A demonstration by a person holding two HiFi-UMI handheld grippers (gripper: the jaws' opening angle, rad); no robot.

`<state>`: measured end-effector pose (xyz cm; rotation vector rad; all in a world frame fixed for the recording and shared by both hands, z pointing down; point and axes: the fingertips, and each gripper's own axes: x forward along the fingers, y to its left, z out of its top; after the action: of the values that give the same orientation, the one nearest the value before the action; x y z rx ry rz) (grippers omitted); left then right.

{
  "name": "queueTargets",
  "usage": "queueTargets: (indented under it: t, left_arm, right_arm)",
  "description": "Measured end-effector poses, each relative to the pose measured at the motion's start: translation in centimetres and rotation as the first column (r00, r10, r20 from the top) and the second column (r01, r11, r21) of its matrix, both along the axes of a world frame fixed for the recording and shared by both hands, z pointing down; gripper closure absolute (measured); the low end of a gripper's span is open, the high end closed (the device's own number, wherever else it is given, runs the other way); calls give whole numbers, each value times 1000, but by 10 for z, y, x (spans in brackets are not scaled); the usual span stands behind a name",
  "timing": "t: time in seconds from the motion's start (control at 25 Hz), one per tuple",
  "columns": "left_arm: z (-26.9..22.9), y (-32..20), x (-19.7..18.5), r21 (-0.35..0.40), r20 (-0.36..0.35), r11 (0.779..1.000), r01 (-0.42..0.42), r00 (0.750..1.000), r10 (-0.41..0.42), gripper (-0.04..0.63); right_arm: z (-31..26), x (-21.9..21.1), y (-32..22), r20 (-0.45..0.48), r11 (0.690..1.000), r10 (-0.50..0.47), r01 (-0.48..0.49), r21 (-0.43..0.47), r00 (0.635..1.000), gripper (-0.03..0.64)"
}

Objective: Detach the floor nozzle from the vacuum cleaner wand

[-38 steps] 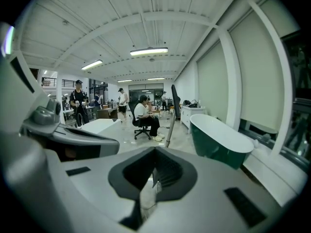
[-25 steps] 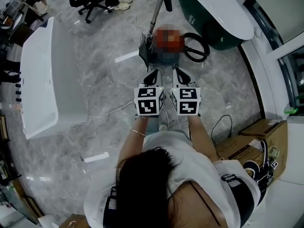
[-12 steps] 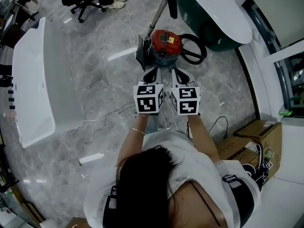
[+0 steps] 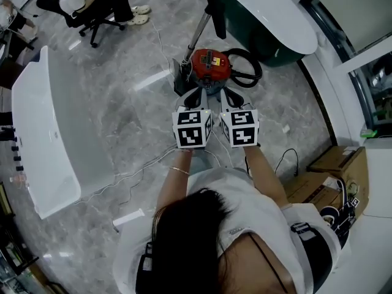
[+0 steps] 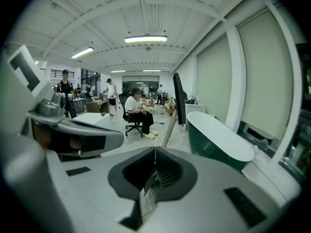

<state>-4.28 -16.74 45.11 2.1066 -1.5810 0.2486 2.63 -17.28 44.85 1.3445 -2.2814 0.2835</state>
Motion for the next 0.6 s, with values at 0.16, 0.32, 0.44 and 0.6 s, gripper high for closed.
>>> queueTargets:
  t: [0.16,0.32,0.44,0.6]
  left_arm:
    - [-4,-24,-7,21,8,999,-30,1000,30,594]
    - [-3,-42,-15,31,-14,998,-47,999,48,594]
    - [-1,-56,-22,31,11,998,-62,998,62,594]
    - [-5,-71,-31,46,4,995,-90,996,90,594]
  right_arm:
    - [0,-7,-24,13,1000,29,-29,-4,1000,603]
    - [9,-12,-43,19,998,55,-55,-34,998,603]
    - [10,-17,-58,39,996,82,-81,-31,996,603]
    - [11,-28,-73,64,995,97,-94,-42,993,603]
